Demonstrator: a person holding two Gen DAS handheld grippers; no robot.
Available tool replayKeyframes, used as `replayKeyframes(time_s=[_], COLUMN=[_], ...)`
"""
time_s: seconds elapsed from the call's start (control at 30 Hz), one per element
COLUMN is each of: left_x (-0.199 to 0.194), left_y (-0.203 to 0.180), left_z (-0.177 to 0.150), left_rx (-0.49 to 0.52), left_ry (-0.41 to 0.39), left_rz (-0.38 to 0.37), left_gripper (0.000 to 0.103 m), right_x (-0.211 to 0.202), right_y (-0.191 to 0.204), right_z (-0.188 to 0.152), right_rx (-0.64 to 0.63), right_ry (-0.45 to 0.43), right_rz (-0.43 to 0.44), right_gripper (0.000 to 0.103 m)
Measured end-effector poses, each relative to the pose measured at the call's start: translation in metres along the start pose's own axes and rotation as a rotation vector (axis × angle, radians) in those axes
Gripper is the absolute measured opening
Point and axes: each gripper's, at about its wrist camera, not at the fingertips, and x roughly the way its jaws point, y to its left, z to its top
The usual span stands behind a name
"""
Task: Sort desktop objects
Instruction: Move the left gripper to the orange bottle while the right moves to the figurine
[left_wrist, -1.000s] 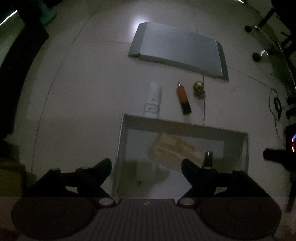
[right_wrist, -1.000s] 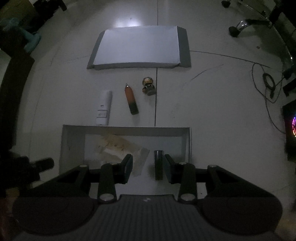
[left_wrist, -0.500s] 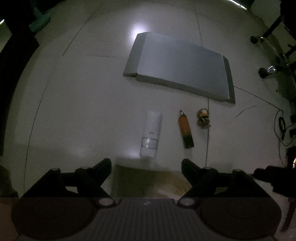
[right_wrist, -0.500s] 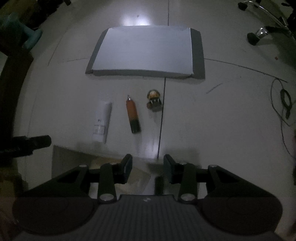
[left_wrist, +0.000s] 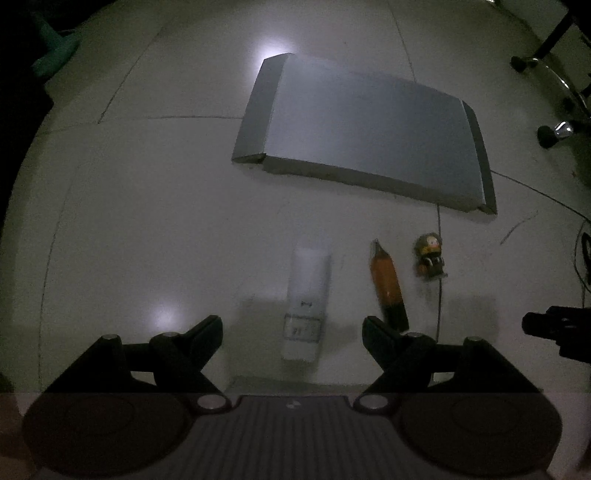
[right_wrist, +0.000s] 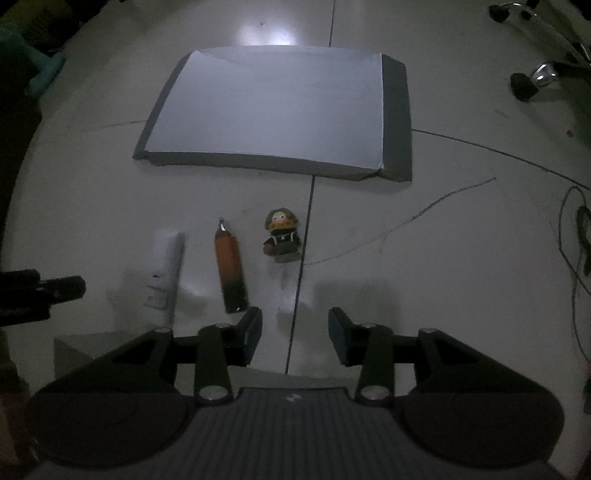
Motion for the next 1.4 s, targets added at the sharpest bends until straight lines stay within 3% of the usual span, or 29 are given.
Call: replayKeyframes(time_s=[0.17,0.47,0.6,0.9,1.2,1.4], left_x=[0.019,0.054,0.063,0.081,0.105,0.125], left_y=[-0.018,-0.053,-0.061,-0.074,-0.081,-0.08], left_z=[0.01,0.019,0.022,0.024,0.024,0.025], left_rx=[-0.017,-0.002,-0.006,0.009,0.0,-0.027], left_ry=[0.02,0.043,0.051,0.076,0.105,0.129], left_rz=[-0.035,-0.037,-0.036,-0.014,-0.023,-0.034], left_gripper=[0.081,0.081,0.081,0.081,0.081,0.081], right_x=[0.022,0.06,0.072,0.08,0.091,0.096], right_y=[-0.009,-0.03,-0.034,-0.05,-0.038,-0.037], right_z=[0.015,0.02,0.018,0.019,0.026,0.039], right_rx=[-0.009,-0.01,-0.067,-0.065,-0.101,-0.044], right_ry=[0.017,0.023,0.032,-0.015,-0.027,-0.043], right_rz=[0.016,0.028,0.044,0.113,0.113,0.122], right_gripper=[0.044,0.044,0.044,0.044,0.044,0.044])
